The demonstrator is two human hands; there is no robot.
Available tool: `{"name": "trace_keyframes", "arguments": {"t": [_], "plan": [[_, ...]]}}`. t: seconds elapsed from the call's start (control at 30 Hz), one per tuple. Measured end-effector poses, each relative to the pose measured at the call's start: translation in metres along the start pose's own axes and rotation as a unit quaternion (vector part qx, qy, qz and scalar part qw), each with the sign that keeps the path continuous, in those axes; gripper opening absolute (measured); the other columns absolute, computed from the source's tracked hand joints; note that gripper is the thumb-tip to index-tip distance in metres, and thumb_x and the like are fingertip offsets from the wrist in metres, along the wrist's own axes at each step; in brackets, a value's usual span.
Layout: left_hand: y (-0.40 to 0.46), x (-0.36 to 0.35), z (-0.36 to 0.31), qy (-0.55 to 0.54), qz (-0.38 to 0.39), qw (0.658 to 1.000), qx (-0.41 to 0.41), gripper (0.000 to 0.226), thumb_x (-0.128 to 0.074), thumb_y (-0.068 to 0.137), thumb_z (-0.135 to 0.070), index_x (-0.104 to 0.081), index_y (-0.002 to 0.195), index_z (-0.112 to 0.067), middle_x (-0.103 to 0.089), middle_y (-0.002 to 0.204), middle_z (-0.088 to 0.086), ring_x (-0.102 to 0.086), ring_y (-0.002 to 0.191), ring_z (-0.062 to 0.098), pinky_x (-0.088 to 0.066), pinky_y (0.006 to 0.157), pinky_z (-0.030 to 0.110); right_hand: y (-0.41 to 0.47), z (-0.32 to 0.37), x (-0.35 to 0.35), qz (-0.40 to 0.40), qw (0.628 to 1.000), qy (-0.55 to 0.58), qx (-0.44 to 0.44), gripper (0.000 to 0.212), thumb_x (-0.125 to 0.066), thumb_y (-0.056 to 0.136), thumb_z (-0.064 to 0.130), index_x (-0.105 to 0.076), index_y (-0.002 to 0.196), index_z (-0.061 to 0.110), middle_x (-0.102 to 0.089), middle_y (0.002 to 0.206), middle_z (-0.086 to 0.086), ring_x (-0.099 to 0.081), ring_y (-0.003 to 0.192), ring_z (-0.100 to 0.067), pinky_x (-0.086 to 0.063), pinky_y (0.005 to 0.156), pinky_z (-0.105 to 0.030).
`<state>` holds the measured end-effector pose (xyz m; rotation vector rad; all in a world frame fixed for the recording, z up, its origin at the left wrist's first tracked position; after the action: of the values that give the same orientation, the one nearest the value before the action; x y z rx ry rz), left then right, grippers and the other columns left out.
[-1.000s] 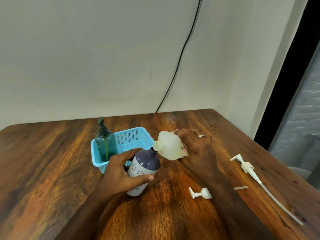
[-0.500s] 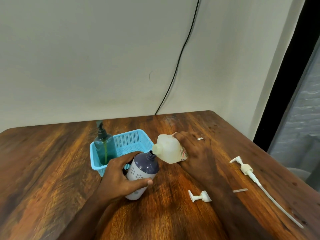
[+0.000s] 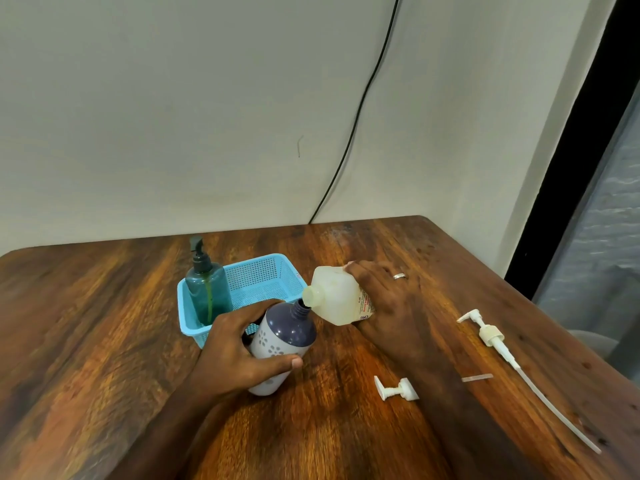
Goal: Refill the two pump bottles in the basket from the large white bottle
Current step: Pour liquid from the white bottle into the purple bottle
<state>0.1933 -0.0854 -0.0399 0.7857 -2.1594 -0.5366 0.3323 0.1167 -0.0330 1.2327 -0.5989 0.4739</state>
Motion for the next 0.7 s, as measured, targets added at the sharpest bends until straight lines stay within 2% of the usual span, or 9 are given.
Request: {"name": "trace_keyframes", "arguments": {"t": [0.47,0.7], "plan": [[0.0001,0.0021,-0.0039,-0.002,0.007,1.0,-0.008,0.066,-0.086,0.062,-0.054,-0.068,0.119,-0.026,-0.07,0.115,-0.022,-0.067,0.107,0.001,-0.05,0.084,0.01,-0.0006,0.0031,0.0028,-0.02,0.999,-0.011,0.024,0.069,-0.077,0.071,0.043,-0.046,0.131,0.028,-0.064,0.129,-0.004,-0.061,0.116,-0.032,-0.045,0.095,-0.068],[0.0004,0.0032,-0.0069,-0.003,0.012,1.0,-0.009,0.07,-0.081,0.063,-0.065,-0.065,0.12,-0.028,-0.069,0.116,-0.026,-0.066,0.106,-0.002,-0.048,0.081,0.007,-0.0009,0.0024,0.0025,-0.015,0.999,-0.009,0.028,0.073,-0.08,0.07,0.042,-0.045,0.132,0.028,-0.063,0.131,-0.004,-0.06,0.119,-0.032,-0.046,0.093,-0.068]]}}
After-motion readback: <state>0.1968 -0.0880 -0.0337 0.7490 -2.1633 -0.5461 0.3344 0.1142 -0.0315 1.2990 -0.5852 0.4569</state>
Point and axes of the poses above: each hand's wrist, its own y-axis towards the middle knuckle, its own x-axis out of the back of the hand, z = x × y, the point moved 3 cm from there along y, towards the middle knuckle
